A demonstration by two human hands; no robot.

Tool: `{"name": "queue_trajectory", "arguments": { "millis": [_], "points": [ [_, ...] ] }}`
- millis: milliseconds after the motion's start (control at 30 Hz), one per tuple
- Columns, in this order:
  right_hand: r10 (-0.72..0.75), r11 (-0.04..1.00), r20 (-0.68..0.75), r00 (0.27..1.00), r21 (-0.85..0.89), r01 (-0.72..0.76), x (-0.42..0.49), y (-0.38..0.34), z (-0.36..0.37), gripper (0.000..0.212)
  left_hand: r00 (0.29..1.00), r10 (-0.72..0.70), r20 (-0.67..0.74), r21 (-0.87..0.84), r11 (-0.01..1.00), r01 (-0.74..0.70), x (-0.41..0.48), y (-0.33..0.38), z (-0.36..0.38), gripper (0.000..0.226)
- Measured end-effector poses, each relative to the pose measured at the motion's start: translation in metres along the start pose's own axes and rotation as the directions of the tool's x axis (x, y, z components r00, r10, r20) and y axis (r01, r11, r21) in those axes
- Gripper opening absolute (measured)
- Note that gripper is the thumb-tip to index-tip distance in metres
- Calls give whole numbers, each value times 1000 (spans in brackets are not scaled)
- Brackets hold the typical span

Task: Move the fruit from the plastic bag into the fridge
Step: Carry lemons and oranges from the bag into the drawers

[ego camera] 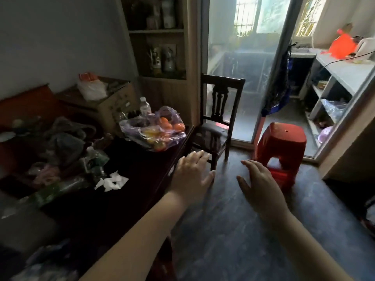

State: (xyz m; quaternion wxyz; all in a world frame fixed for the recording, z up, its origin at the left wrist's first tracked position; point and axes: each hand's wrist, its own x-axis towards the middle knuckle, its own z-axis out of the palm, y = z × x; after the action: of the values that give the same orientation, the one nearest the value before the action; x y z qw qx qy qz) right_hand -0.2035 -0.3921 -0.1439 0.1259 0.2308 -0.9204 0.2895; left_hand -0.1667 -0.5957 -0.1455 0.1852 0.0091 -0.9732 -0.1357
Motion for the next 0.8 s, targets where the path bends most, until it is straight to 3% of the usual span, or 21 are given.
{"name": "queue_trajectory", "arguments": {
  "millis": [400, 633, 800],
  "points": [
    [-113, 993, 219, 969, 58, 102, 110, 23, 92, 47, 978, -201, 62, 28, 980, 199, 61, -83, 46, 67],
    [-189, 979, 239, 952, 116, 165, 214, 59, 116, 44, 947, -316, 60, 91, 946, 310, 148, -117, 67, 54],
    [-238, 967, 245, 940, 149, 206, 290, 83, 130, 43, 919, -392, 47, 130, 914, 383, 207, -134, 84, 58]
  ]
}}
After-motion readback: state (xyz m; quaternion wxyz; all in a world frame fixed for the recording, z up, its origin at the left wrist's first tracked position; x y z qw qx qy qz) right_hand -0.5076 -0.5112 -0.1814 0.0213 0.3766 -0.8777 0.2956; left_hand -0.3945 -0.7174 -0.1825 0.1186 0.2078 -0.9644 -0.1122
